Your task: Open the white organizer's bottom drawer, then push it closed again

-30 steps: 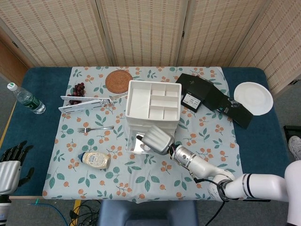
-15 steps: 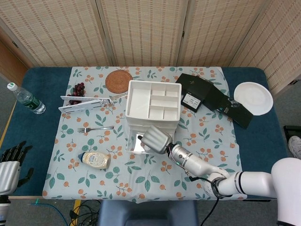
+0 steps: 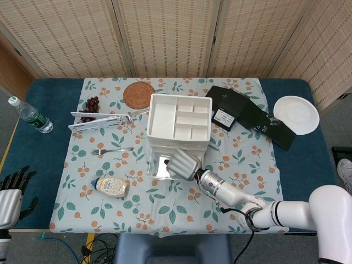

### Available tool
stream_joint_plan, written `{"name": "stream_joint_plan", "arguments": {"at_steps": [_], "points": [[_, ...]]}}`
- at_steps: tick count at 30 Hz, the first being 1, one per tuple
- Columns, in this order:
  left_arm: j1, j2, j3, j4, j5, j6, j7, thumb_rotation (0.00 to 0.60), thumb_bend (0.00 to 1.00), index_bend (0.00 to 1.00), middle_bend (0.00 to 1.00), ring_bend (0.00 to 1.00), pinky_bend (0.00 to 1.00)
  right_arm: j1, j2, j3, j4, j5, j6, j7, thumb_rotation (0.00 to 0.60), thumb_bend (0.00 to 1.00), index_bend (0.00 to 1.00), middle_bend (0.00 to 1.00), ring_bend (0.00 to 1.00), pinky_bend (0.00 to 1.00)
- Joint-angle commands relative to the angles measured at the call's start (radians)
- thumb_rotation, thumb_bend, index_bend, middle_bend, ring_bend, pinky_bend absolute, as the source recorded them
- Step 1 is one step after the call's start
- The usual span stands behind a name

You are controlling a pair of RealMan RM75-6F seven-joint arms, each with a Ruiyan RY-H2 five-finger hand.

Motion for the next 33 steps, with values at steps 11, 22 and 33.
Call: {"name": "stream_joint_plan", "arguments": {"at_steps": [11, 22, 33], "points": [[0.004, -0.001, 0.0, 0.007, -0.002, -0.001, -0.007, 0.6, 0.34, 0.17, 0.11, 0.13, 0.14, 0.007, -0.024, -0.007, 0.036, 0.007, -0.007, -0.032, 0.6, 0.28, 0.39, 1.0, 1.0, 1.0], [0.005, -0.004, -0.001, 0.012, -0.001, -0.002, -0.009, 0.6, 0.34, 0.17, 0.11, 0.13, 0.14, 0.012, -0.039, -0.011, 0.055, 0.031, -0.014, -0.054, 0.6, 0.28, 0.42, 1.0, 1.0, 1.0], [0.006, -0.006, -0.001, 0.017, -0.001, -0.003, -0.013, 0.6, 0.34, 0.17, 0.1, 0.13, 0.14, 0.014, -0.05, -0.011, 0.062, 0.046, -0.01, -0.065, 0.6, 0.32, 0.46, 1.0, 1.0, 1.0]]}}
